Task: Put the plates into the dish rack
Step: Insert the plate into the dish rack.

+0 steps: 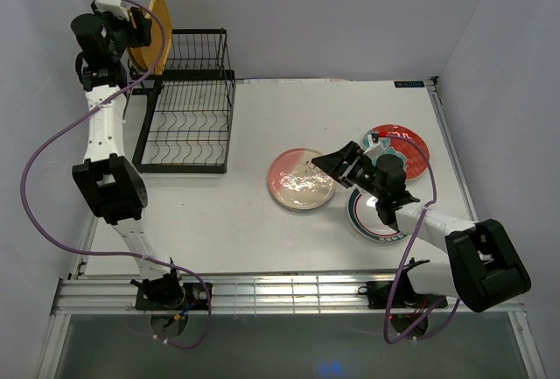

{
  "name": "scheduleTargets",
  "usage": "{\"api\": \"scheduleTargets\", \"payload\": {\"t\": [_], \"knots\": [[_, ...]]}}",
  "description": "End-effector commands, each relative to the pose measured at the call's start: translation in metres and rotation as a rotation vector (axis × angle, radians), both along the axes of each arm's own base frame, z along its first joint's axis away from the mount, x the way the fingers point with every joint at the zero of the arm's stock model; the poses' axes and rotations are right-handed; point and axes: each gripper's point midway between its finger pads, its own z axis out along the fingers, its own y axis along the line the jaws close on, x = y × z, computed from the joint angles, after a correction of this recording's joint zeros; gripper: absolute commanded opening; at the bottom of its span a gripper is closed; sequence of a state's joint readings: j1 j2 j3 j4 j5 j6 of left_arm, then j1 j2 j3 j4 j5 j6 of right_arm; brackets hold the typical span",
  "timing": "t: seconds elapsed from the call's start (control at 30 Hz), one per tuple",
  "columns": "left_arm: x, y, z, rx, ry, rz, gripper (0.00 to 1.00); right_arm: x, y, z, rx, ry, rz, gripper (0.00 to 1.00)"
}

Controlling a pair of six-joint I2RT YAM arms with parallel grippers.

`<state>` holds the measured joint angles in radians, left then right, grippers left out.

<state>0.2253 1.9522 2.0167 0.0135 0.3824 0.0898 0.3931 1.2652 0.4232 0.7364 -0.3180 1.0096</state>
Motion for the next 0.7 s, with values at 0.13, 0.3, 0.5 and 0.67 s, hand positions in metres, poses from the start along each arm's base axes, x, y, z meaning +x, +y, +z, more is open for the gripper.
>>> {"api": "scheduleTargets", "payload": {"t": [0.13, 0.3, 0.5, 0.67], "knots": [[-0.024, 0.000, 0.015, 0.000, 0.026, 0.021, 0.66, 0.004, 0.005, 0.034, 0.033, -0.102, 0.019, 0.88], [-0.028, 0.002, 0.001, 0.029, 0.054, 0.035, 0.56, 0.005, 0.006, 0.032, 0.031, -0.090, 0.025, 0.88], [-0.029, 0.004, 0.000, 0.036, 0.066, 0.046, 0.14, 0.004, 0.007, 0.030, 0.029, -0.086, 0.028, 0.88], [-0.024, 0.010, 0.009, 0.027, 0.058, 0.075, 0.00, 0.005, 0.007, 0.029, 0.028, -0.083, 0.025, 0.88]]}}
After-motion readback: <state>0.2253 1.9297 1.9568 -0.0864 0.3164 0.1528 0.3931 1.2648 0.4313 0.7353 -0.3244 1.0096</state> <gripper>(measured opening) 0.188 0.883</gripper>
